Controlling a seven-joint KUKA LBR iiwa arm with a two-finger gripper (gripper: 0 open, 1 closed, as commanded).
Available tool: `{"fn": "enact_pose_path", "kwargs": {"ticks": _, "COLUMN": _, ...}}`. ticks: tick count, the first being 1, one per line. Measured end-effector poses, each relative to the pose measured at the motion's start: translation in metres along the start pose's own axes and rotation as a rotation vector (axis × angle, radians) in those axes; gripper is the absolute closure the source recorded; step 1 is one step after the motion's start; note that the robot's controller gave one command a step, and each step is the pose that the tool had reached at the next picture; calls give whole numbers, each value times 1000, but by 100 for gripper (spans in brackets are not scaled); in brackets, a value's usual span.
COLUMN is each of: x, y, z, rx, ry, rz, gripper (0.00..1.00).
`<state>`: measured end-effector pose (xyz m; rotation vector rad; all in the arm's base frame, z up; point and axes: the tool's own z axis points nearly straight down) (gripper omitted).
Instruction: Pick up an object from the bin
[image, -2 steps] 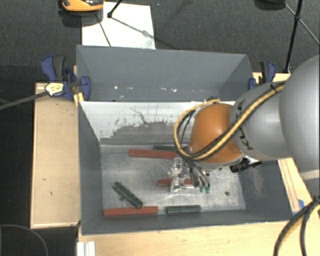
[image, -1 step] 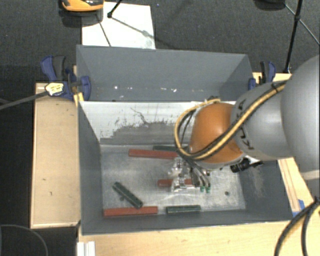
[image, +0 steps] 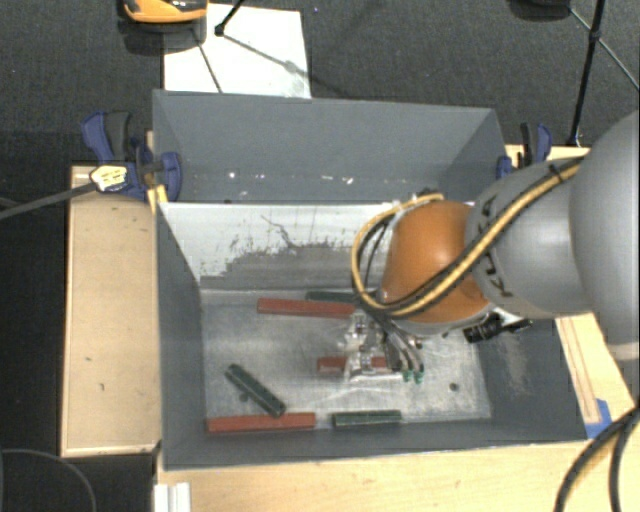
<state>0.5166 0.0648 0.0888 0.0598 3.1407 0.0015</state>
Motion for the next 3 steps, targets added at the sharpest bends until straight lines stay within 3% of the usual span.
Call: {"fn": "enact_pose_path", "kwargs": {"ticks": 3, "x": -1, "y": 0, "z": -32, "rx": 0, "ry": -3, "rz": 2, "gripper": 100}}
